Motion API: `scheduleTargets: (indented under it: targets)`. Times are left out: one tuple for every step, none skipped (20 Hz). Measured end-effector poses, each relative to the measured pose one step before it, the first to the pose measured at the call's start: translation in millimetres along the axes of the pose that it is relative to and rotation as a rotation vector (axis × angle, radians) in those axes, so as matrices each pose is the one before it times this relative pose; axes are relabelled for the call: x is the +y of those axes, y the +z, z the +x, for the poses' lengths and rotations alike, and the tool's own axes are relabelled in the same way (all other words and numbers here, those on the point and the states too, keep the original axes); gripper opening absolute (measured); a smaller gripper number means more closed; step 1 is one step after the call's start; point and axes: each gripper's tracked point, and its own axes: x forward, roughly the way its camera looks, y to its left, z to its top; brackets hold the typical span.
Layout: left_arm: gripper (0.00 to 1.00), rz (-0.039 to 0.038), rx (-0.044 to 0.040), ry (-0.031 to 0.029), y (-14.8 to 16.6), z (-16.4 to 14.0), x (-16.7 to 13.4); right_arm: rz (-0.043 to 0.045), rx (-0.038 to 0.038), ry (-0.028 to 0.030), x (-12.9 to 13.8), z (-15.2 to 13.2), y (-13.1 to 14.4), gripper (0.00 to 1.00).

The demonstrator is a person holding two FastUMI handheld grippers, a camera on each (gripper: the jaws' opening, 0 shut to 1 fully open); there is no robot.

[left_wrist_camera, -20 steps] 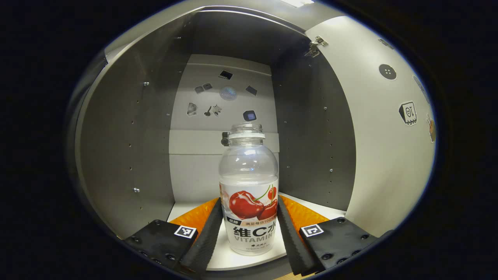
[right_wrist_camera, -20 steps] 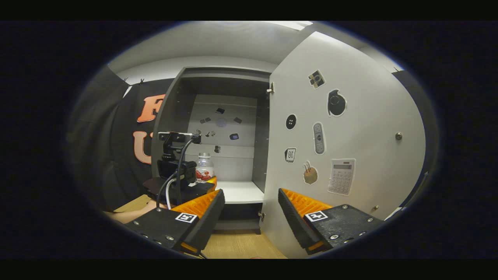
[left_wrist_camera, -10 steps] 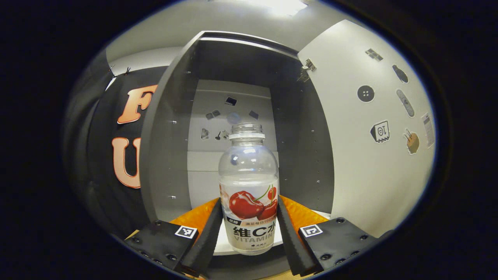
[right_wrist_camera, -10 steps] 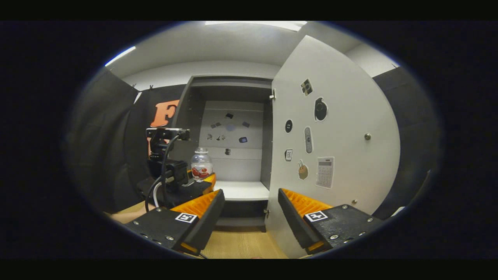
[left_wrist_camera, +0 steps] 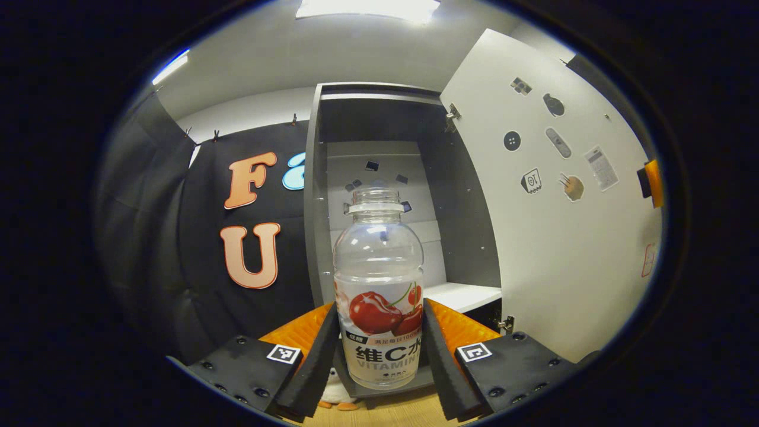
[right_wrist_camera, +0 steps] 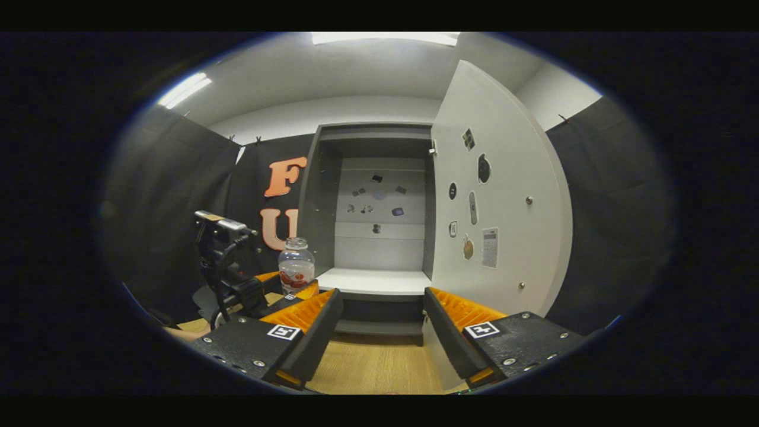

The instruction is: Open the cabinet door with the right hand, grasp the bottle in the cabinet with the left hand and place it on the coaster, then close the cabinet door with the right hand.

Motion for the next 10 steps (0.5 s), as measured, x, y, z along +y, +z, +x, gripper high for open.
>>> scheduleTargets:
  targets:
    - [0.81, -0.00415, 0.00122, -0.00047, -4.76, -10.03, 0.72, -0.00678, -0.00319, 0.0012, 1.26, -1.1, 1.1, 0.86]
    - [0.81, -0.00642, 0.00156, -0.00172, -4.01, -9.82, 0.84, -0.00527, -0.0029, -0.00429, 0.35, -0.06, -0.48, 0.86]
    - [0.81, -0.00346, 0.00426, -0.0041, -7.39, -8.43, 1.02, -0.0009, -0.00139, -0.00244, 1.72, 1.25, -1.12, 0.86]
    - [0.81, -0.00204, 0.00543, 0.00041, -8.01, -8.25, 1.92, 0.00381, 0.0009, -0.00093, 2.65, 0.56, -1.57, 0.86]
    - [0.81, -0.00695, 0.00528, -0.00386, -7.8, -6.95, 2.47, 0.00401, 0.00266, -0.00105, 3.16, 2.27, -1.79, 0.86]
    - [0.81, -0.00825, 0.00992, -0.00268, -7.31, -5.21, 1.13, 0.00468, 0.0099, -0.00199, 2.62, 2.22, -3.32, 0.86]
    - [0.81, -0.00596, 0.01071, -0.00468, -9.72, -3.36, 1.17, 0.00631, 0.00751, 0.00461, 4.41, 0.53, -3.3, 0.86]
    - [0.81, -0.00249, 0.00758, 0.00135, -9.26, -7.68, 4.15, 0.00776, 0.00639, 0.0068, 4.54, 1.06, -3.39, 0.86]
    - [0.81, 0.0007, 0.00699, 0.00144, -9.64, -4.35, 4.6, 0.00658, 0.01304, 0.006, 4.58, 1.5, -3.77, 0.86]
    - [0.8, 0.00405, 0.00887, 0.00031, -10.22, -5.11, 2.42, 0.00437, 0.0116, 0.00509, 4.17, 0.15, -4.39, 0.86]
